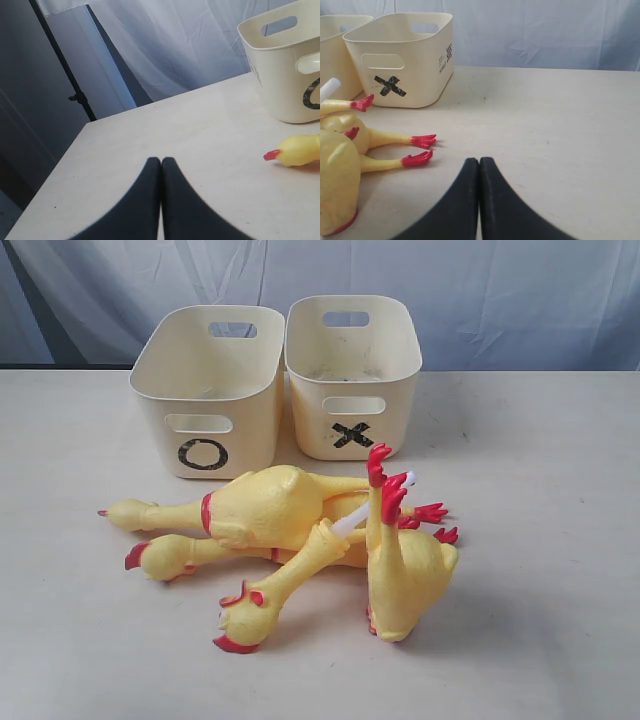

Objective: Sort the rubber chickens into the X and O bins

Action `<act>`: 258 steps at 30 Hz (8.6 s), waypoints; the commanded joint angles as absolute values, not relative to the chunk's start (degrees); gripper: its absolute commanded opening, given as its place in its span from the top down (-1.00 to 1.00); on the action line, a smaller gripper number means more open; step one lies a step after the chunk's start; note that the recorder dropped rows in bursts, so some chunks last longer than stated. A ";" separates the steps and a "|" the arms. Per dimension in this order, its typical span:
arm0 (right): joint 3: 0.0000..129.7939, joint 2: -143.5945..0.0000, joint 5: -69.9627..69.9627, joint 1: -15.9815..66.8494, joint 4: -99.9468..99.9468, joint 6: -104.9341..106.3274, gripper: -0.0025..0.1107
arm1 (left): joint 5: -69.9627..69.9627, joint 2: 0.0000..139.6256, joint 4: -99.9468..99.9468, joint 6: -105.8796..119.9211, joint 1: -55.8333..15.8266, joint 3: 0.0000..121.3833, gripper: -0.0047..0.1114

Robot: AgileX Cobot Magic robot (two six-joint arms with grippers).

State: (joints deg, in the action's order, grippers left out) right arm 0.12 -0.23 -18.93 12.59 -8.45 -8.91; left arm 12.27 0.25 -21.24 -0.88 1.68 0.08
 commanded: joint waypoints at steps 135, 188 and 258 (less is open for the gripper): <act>0.00 0.00 -18.54 12.68 -8.57 -8.98 0.97 | -36.26 59.33 -99.95 -62.25 1.51 26.51 0.22; 0.00 0.00 -7.10 12.68 -3.22 -8.98 0.97 | -39.51 76.02 -89.18 -57.84 1.51 32.42 0.23; 34.05 -58.80 -27.31 32.19 44.93 50.89 -0.47 | -39.58 76.02 -86.95 -57.84 1.51 32.42 0.23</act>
